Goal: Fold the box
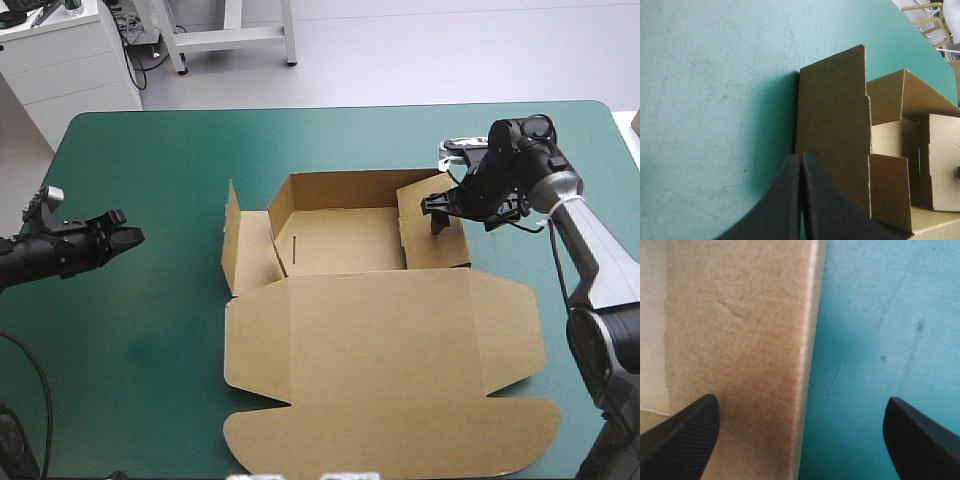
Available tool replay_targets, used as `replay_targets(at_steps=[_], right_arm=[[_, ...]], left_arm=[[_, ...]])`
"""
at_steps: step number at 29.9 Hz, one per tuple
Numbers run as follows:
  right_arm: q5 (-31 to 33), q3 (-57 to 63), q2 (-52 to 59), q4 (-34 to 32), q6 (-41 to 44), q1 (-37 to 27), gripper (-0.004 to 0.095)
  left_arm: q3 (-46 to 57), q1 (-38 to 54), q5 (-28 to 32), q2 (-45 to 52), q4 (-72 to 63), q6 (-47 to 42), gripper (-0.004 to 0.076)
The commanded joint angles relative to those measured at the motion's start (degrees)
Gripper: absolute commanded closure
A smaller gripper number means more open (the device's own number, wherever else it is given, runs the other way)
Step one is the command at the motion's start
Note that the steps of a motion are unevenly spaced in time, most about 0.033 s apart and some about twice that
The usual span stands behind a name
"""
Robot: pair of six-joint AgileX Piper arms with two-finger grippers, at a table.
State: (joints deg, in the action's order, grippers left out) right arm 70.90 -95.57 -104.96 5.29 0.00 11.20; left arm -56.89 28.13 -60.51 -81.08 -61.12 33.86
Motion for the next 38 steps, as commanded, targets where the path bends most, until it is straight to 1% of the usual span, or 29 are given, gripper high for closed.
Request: replay_targets(at_steps=[1, 5, 19, 22, 24, 26, 27, 28, 29, 31, 32, 33, 38], right_arm=[[0.2, -1.9, 1.1, 1.0, 0.3, -0.1, 0.0102], [-0.1, -1.9, -0.6, 2.3, 0.0, -0.1, 0.0120], [0.2, -1.9, -1.9, 2.4, -0.3, -0.1, 0.0122], [0.0, -1.9, -1.9, 2.4, -0.3, -0.1, 0.0142], [0.0, -1.9, -1.9, 2.4, -0.3, -0.1, 0.0204], [0.4, -1.9, -1.9, 2.4, -0.3, -0.1, 0.0311], [0.6, -1.9, -1.9, 2.2, -0.3, -0.1, 0.0390], [0.6, -1.9, -1.9, 2.2, -0.3, -0.1, 0.0485], [0.6, -1.9, -1.9, 2.2, -0.3, -0.1, 0.0602], [0.6, -1.9, -1.9, 2.2, -1.2, -0.1, 0.0888], [0.6, -1.9, -1.9, 2.2, -1.6, -0.1, 0.0924], [0.6, -1.9, -1.9, 2.2, -1.9, -0.1, 0.0910], [0.6, -1.9, -1.3, 2.2, -2.3, -0.1, 0.0912]], left_arm=[[-1.4, 0.2, -0.6, 1.9, -3.6, -0.4, 0.0756], [-1.4, 0.2, -0.2, 1.9, -3.6, -0.4, 0.0756], [-1.4, 0.2, 0.3, 1.9, -3.6, -0.6, 0.0756], [-1.4, 0.2, 0.2, 1.9, -3.6, -0.6, 0.0756], [-1.4, 0.2, 0.2, 1.9, -3.6, -0.6, 0.0756], [-1.4, 0.2, 0.2, 1.9, -3.6, -0.6, 0.0756], [-1.4, 0.2, 0.1, 1.9, -3.6, -0.6, 0.0756], [-1.4, 0.2, 0.1, 1.9, -3.6, -0.6, 0.0756], [-1.4, 0.2, 0.1, 1.9, -3.6, -0.6, 0.0756], [-1.4, 0.2, 0.1, 1.9, -3.6, -0.6, 0.0756], [-1.4, 0.2, 0.1, 1.9, -3.6, -0.6, 0.0756], [-1.4, 0.2, 0.1, 1.9, -3.6, -0.6, 0.0756], [-1.4, 0.2, 0.0, 1.9, -3.6, 0.2, 0.0756]])
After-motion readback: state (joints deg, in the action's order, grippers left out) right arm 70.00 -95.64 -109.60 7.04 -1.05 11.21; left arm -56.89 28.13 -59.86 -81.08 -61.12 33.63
